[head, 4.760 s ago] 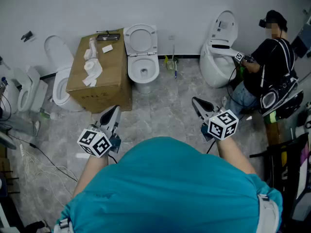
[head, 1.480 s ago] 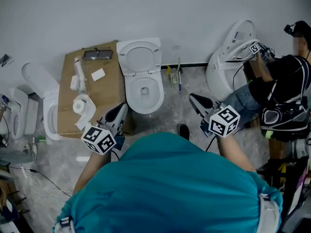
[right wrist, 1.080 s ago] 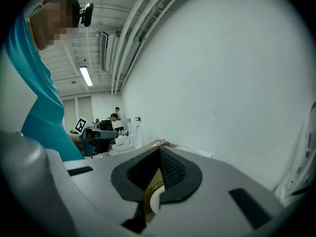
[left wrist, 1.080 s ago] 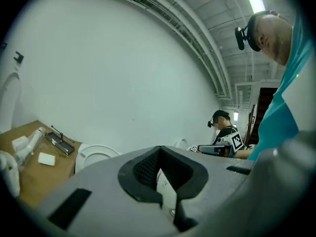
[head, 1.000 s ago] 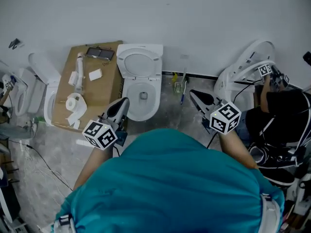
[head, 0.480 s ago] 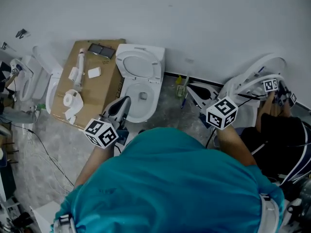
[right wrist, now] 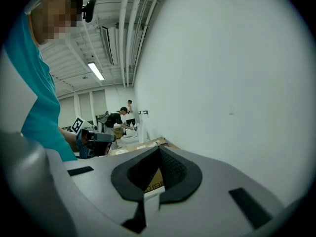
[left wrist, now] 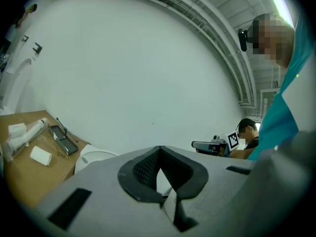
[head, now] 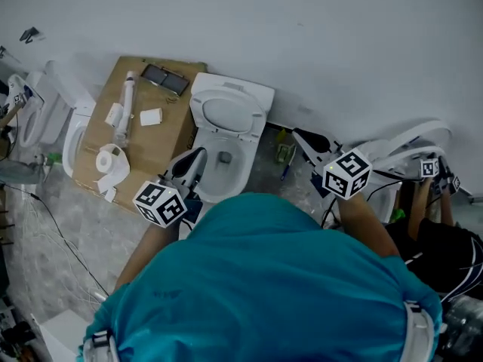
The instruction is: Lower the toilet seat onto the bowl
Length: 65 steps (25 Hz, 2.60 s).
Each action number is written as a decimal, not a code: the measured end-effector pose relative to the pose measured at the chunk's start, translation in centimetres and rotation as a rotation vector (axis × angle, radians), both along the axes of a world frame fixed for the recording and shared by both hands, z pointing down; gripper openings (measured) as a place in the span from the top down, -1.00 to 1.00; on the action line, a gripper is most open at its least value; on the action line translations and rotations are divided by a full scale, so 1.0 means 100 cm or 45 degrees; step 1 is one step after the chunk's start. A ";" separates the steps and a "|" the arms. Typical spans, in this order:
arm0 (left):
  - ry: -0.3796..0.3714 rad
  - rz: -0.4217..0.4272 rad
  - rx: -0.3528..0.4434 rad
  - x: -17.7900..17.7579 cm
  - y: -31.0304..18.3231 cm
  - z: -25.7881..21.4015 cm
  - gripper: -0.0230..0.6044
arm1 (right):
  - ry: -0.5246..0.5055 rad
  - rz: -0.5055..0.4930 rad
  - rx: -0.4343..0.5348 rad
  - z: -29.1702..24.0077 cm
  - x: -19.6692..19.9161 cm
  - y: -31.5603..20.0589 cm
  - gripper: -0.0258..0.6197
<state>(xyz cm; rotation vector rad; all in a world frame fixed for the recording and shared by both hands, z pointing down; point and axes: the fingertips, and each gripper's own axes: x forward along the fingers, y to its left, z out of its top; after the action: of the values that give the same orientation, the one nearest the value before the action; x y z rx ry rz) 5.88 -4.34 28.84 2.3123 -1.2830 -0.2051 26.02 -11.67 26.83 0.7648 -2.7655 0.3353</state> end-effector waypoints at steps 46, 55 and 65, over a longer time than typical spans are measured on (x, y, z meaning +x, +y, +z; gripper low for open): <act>0.287 -0.525 -0.839 -0.036 -0.249 0.185 0.92 | 0.070 -1.215 -0.044 0.094 -0.261 -0.220 0.95; 0.534 -0.511 -1.058 -0.014 -0.280 0.229 0.33 | 0.097 -1.164 -0.048 0.099 -0.245 -0.238 0.95; 0.579 -0.550 -1.141 -0.007 -0.291 0.262 0.18 | 0.127 -1.143 -0.047 0.117 -0.237 -0.253 0.95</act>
<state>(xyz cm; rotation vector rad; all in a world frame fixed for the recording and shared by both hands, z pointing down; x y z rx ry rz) 5.15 -33.49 55.04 1.1495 -1.2574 -0.2195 2.36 -36.95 38.54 -0.4785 -2.6643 0.1479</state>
